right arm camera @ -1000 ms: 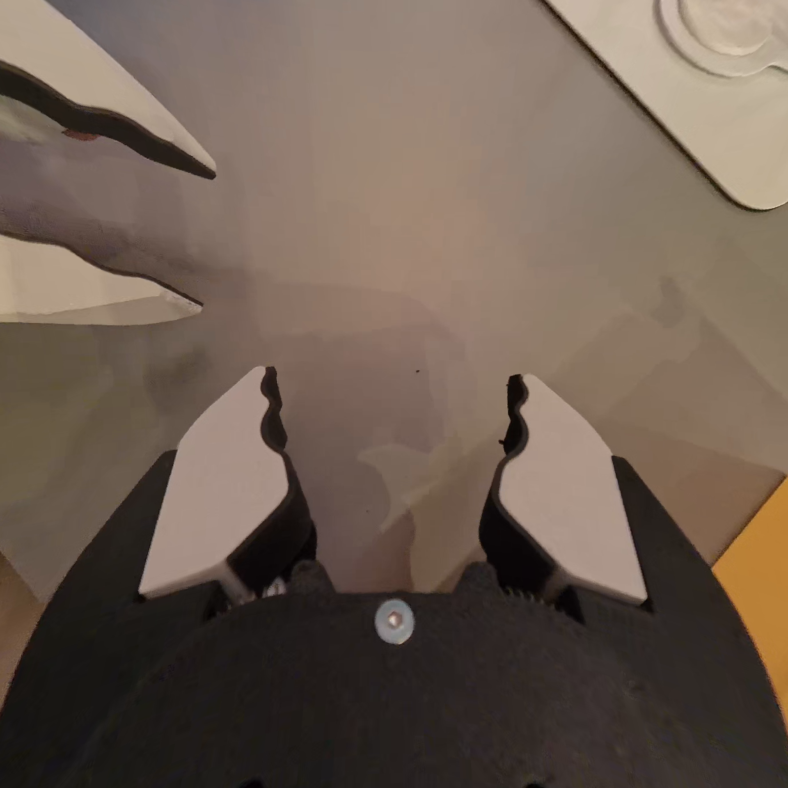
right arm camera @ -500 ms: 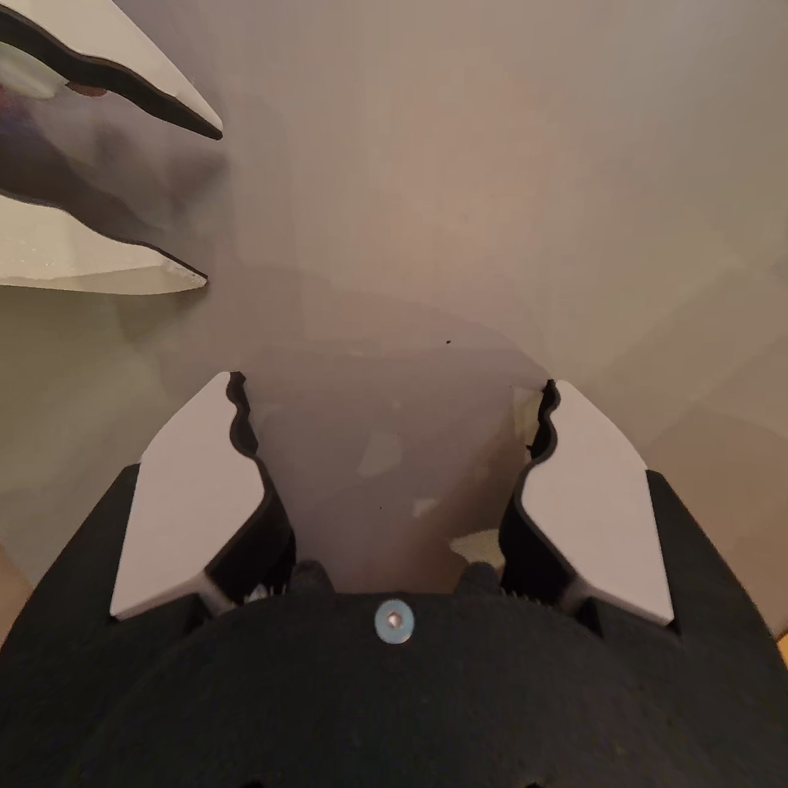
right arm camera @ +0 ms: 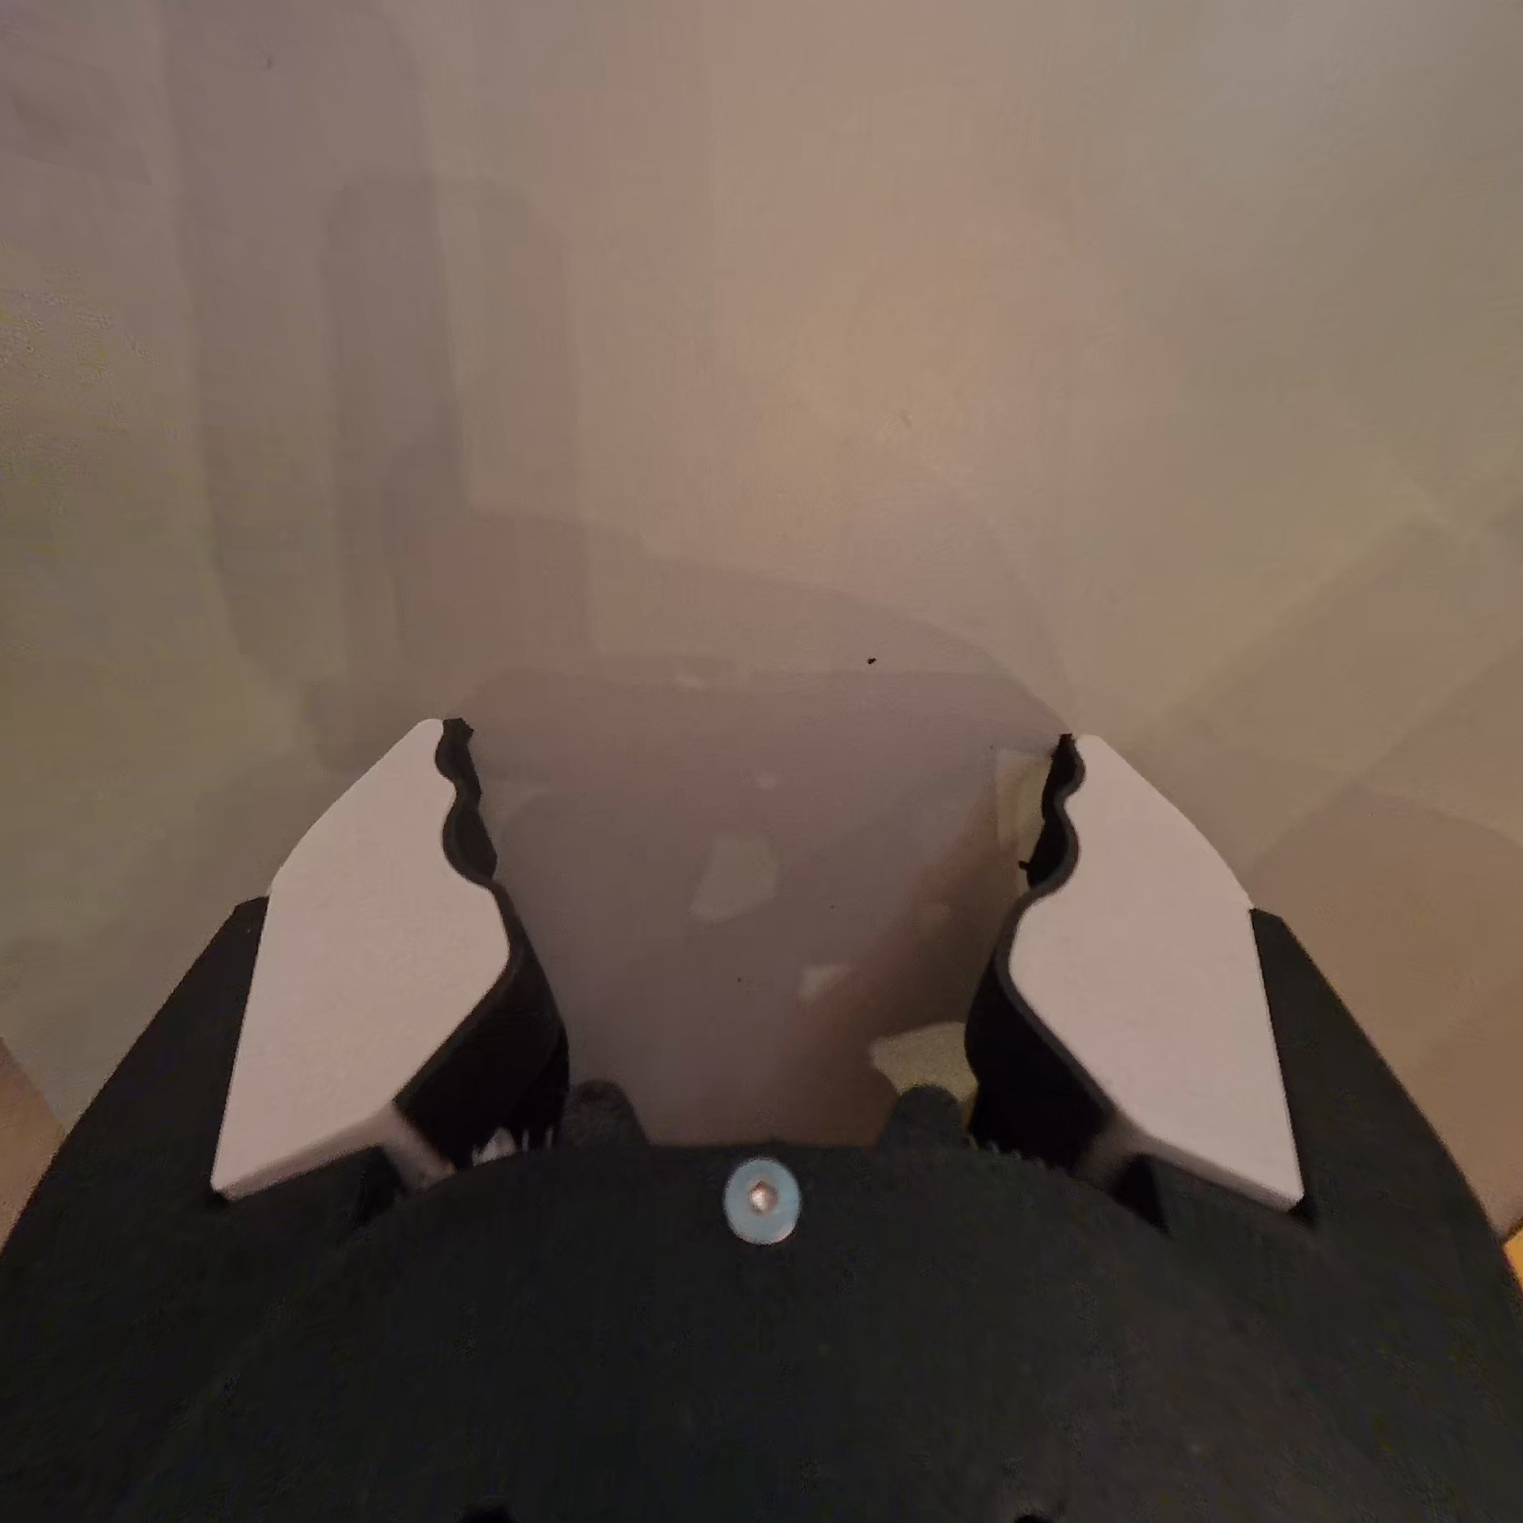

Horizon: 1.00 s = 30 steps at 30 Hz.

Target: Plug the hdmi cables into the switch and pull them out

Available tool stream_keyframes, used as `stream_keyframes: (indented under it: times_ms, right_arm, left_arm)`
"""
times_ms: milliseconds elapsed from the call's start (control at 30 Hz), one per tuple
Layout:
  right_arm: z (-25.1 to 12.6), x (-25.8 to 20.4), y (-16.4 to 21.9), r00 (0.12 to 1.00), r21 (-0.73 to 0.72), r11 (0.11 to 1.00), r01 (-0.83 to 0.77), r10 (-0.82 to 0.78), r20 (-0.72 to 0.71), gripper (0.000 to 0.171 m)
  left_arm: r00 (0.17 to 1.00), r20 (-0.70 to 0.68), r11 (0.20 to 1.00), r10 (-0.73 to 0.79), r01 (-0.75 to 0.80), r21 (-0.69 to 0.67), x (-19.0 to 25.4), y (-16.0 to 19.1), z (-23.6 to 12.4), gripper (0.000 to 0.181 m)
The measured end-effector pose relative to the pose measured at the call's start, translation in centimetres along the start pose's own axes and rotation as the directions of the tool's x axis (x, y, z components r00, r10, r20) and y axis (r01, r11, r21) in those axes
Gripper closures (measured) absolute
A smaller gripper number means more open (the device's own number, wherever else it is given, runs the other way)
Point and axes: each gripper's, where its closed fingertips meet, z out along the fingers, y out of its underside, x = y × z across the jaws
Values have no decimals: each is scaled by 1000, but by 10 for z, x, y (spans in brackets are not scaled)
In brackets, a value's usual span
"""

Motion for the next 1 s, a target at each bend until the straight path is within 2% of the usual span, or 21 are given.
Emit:
stream_keyframes:
  times_ms: [33, 133, 233, 300, 400, 500, 567, 733, 867, 933, 1000]
  right_arm:
    - [0, 0, 0, 1000, 0, 1000, 1, -1, 1, 45]
    - [0, 0, 0, 1000, 1, 1000, 1, -1, 1, 45]
    - [0, -1, 0, 1000, 2, 1000, 2, -2, 2, 45]
    - [0, -1, 0, 1000, -1, 1000, 4, -4, 3, 46]
    - [0, -1, 0, 1000, -2, 1000, 4, -4, 3, 46]
    - [0, -1, -1, 1000, -1, 1000, 2, -2, 2, 46]
    - [0, -1, -1, 1000, 1, 1000, 1, -1, 1, 46]
    - [0, -1, -1, 1000, 1, 1000, 1, -1, 2, 46]
    - [0, -2, -1, 1000, 0, 1000, 1, -1, 2, 46]
    - [0, -2, -1, 1000, 0, 1000, 1, -1, 2, 46]
    - [0, -2, -1, 1000, 1, 1000, 2, -2, 2, 46]
  left_arm:
    - [1000, 22, 1000, 7, -8, 26, -11, -9, -10, 132]
    - [992, 87, 992, 96, -103, 79, -49, -31, -39, 133]
    - [937, 220, 963, 270, -266, -48, -108, -21, -63, 131]
    - [884, 307, 935, 353, -320, -154, -149, -4, -81, 130]
    - [824, 331, 881, 460, -378, -282, -187, 23, -103, 127]
    - [847, 255, 867, 466, -379, -325, -196, 52, -104, 118]
    - [829, 207, 831, 519, -433, -348, -198, 63, -100, 115]
    - [673, -42, 584, 739, -670, -459, -197, 89, -86, 111]
    - [559, -205, 406, 804, -767, -497, -199, 113, -71, 110]
    - [510, -237, 356, 827, -800, -483, -198, 121, -63, 116]
    - [480, -225, 333, 848, -813, -478, -199, 125, -57, 131]
